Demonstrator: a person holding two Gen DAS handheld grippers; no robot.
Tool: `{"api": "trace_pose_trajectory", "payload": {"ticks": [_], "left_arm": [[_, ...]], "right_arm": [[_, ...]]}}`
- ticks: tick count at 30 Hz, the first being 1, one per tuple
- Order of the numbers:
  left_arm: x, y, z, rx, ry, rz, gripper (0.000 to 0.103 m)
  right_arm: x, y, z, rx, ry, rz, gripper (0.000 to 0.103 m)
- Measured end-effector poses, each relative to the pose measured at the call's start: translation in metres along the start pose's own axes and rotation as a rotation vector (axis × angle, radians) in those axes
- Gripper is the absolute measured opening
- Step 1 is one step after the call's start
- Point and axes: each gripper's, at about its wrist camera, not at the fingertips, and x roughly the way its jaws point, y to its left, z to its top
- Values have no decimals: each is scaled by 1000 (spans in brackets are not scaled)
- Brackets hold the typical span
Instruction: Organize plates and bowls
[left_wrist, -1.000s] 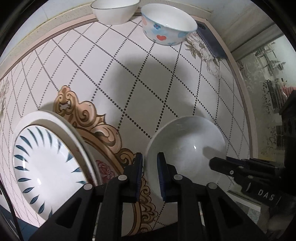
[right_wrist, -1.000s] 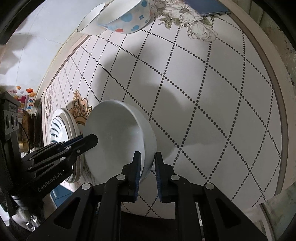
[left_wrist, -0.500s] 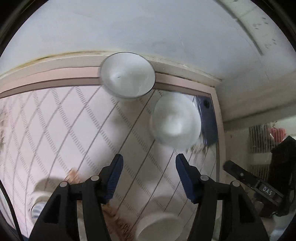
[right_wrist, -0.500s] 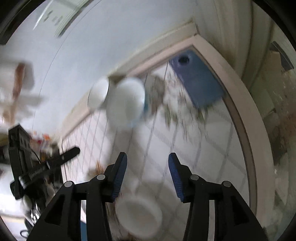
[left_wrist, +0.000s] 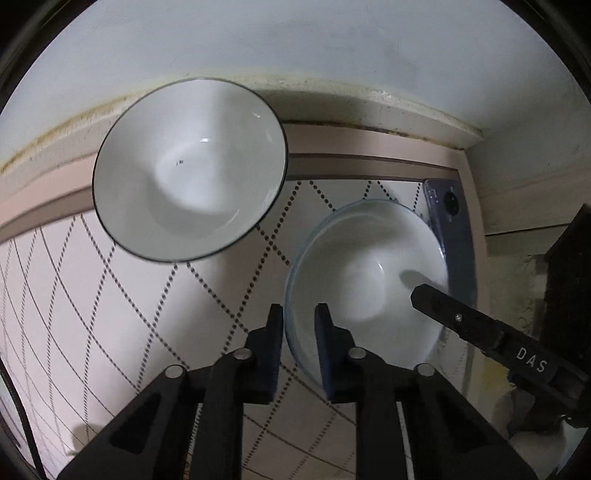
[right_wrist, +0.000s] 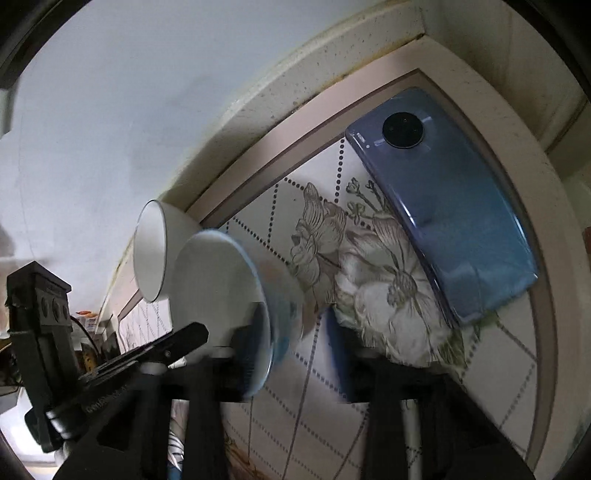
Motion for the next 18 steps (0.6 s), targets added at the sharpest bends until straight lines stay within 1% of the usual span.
{"api": "trace_pose_trajectory", "payload": {"ticks": [1,4,8,12,15,18], "left_arm": [[0,0,0,8,-3,8,13],[-2,-3,0,21,-16,27,12],[-2,-6,-2,31,-12,29,12],[-13,-8,-11,49,-28,31,12],[-26,-10,-22,66,-37,32,12],[-47,-11,-42,93,-52,24,12]], "right_arm": [[1,1,1,1,0,18,15],[4,10,-1,-45,-15,-29,14],[9,14,0,-52,-8,-41,14],[8,21,-5,-61,-14,-48,14],[-1,28,-13,-74,-22,-53,14],[-18,35,-28,-89,-35,-54,14]]}}
